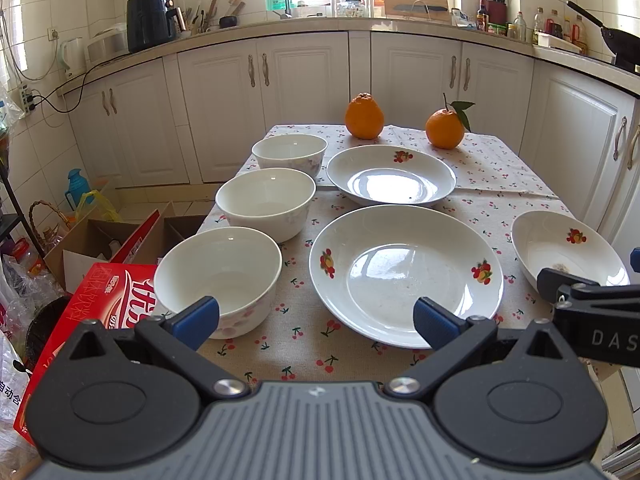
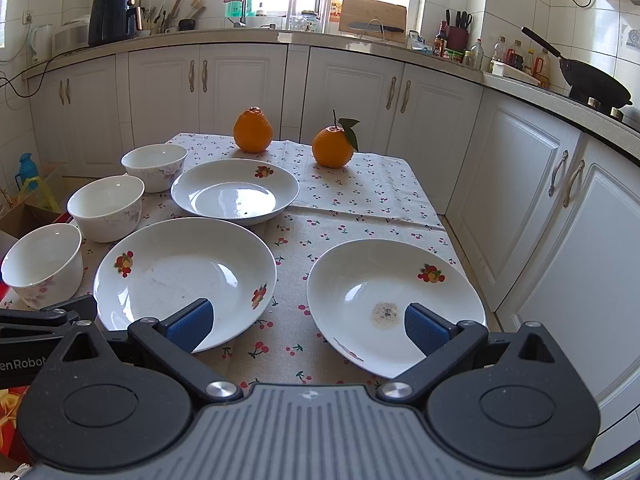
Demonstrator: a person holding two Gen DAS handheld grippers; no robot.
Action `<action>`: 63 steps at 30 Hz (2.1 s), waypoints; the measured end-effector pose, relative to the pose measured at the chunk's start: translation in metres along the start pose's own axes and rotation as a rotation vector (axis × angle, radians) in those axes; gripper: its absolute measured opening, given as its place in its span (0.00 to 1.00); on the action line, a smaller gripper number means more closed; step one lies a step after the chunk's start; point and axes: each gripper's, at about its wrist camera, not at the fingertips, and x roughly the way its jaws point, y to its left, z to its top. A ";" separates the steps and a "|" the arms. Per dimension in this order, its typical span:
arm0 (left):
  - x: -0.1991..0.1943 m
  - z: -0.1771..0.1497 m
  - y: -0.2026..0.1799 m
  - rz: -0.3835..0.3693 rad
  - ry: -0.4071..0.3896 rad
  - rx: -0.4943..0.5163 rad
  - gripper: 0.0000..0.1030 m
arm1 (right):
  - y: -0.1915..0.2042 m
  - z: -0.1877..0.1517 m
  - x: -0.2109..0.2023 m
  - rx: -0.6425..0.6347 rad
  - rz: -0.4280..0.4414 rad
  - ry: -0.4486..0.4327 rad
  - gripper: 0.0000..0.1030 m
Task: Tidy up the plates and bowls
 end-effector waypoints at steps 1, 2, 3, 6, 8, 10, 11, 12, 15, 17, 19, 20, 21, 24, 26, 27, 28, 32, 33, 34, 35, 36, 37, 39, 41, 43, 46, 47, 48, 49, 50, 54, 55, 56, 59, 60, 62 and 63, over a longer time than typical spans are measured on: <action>0.000 0.000 0.000 0.000 0.000 0.000 1.00 | 0.000 0.000 0.000 0.000 0.000 0.000 1.00; 0.000 0.000 0.000 0.000 0.000 0.000 1.00 | 0.000 0.000 0.000 0.000 0.000 0.000 1.00; 0.000 0.000 0.000 0.000 0.000 0.000 1.00 | 0.000 0.000 0.000 0.000 0.000 0.001 1.00; 0.000 0.000 0.000 0.000 0.000 0.000 1.00 | 0.000 0.000 0.000 0.000 0.000 0.000 1.00; 0.000 0.000 0.000 0.000 0.000 0.000 1.00 | 0.000 0.000 0.000 0.000 0.000 0.000 1.00; 0.000 0.000 0.000 0.000 0.000 0.000 1.00 | 0.000 0.000 0.000 0.000 0.000 0.000 1.00; 0.000 0.000 0.000 0.000 0.000 0.000 1.00 | 0.000 0.000 0.000 0.000 0.000 0.000 1.00; 0.000 0.000 0.000 0.000 0.000 0.000 1.00 | 0.000 0.000 0.000 0.000 0.000 0.000 1.00; 0.000 0.000 0.000 0.000 0.000 0.000 1.00 | 0.000 0.000 0.000 0.001 0.001 0.000 1.00; 0.000 0.000 0.000 0.000 0.000 0.000 1.00 | 0.000 0.001 -0.001 0.001 0.002 -0.001 1.00; 0.000 0.000 0.000 -0.001 0.000 0.000 1.00 | 0.000 0.001 -0.001 0.000 0.001 -0.002 1.00; 0.000 0.000 0.000 -0.001 0.000 0.000 1.00 | 0.000 0.001 -0.002 0.000 0.001 -0.002 1.00; 0.000 0.000 0.000 -0.001 -0.001 0.000 1.00 | -0.001 0.002 -0.002 0.000 0.002 -0.002 1.00; 0.000 0.000 0.000 -0.001 -0.001 0.000 1.00 | 0.000 0.001 -0.002 -0.001 0.002 -0.003 1.00; 0.000 0.000 0.000 -0.001 0.000 0.001 1.00 | 0.000 0.001 -0.002 0.000 0.002 -0.002 1.00; 0.000 0.000 0.000 0.000 0.000 0.000 1.00 | 0.000 0.002 -0.002 0.000 0.003 -0.002 1.00; 0.000 0.000 0.000 0.000 -0.001 0.001 1.00 | 0.000 0.001 -0.002 0.000 0.002 -0.002 1.00; 0.000 0.000 0.001 -0.001 0.000 0.001 1.00 | 0.000 0.001 -0.002 0.000 0.002 -0.003 1.00; 0.000 0.000 0.001 -0.002 0.000 0.000 1.00 | 0.000 0.001 -0.002 0.000 0.002 -0.003 1.00; 0.000 0.000 0.001 -0.002 0.000 0.000 1.00 | -0.001 0.002 -0.002 0.000 0.003 -0.002 1.00; 0.000 0.000 0.001 -0.002 0.001 0.001 1.00 | 0.000 0.001 -0.002 -0.001 0.003 -0.002 1.00; 0.000 0.000 0.002 -0.002 0.001 0.001 1.00 | 0.000 0.001 -0.002 -0.002 0.003 -0.002 1.00; 0.000 0.000 0.002 -0.003 0.001 0.001 1.00 | 0.000 0.001 -0.002 -0.002 0.004 -0.003 1.00; 0.001 0.001 0.002 -0.004 0.001 0.003 1.00 | 0.000 0.001 -0.001 -0.002 0.005 -0.003 1.00; 0.002 0.001 0.002 -0.006 0.001 0.008 1.00 | 0.000 0.001 -0.001 -0.002 0.007 -0.002 1.00; 0.003 0.003 0.001 -0.010 0.001 0.014 1.00 | -0.002 0.000 0.001 -0.003 0.013 -0.002 1.00; 0.004 0.005 -0.002 -0.020 -0.003 0.031 1.00 | -0.006 0.001 0.002 -0.004 0.018 -0.003 1.00; 0.005 0.007 -0.003 -0.025 -0.006 0.037 1.00 | -0.007 0.001 0.003 -0.004 0.021 -0.004 1.00; 0.006 0.008 -0.004 -0.031 -0.009 0.045 1.00 | -0.009 0.001 0.004 -0.004 0.025 -0.004 1.00; 0.007 0.010 -0.006 -0.037 -0.012 0.051 1.00 | -0.011 0.001 0.005 -0.004 0.029 -0.006 1.00; 0.007 0.011 -0.006 -0.046 -0.015 0.056 1.00 | -0.014 0.001 0.007 -0.006 0.032 -0.009 1.00; 0.013 0.019 -0.010 -0.092 -0.016 0.073 1.00 | -0.027 0.000 0.012 -0.014 0.050 -0.018 1.00; 0.015 0.021 -0.013 -0.098 -0.013 0.082 1.00 | -0.031 -0.001 0.014 -0.016 0.051 -0.019 1.00; 0.017 0.022 -0.015 -0.105 -0.015 0.092 1.00 | -0.036 -0.002 0.016 -0.019 0.049 -0.021 1.00; 0.022 0.027 -0.025 -0.133 -0.012 0.128 1.00 | -0.051 -0.004 0.021 -0.025 0.045 -0.027 1.00; 0.024 0.030 -0.029 -0.153 -0.008 0.141 1.00 | -0.056 -0.005 0.022 -0.023 0.048 -0.031 1.00; 0.027 0.033 -0.038 -0.189 0.006 0.165 1.00 | -0.067 -0.007 0.025 -0.018 0.061 -0.036 1.00; 0.029 0.035 -0.042 -0.204 0.014 0.180 1.00 | -0.073 -0.009 0.026 -0.018 0.074 -0.037 1.00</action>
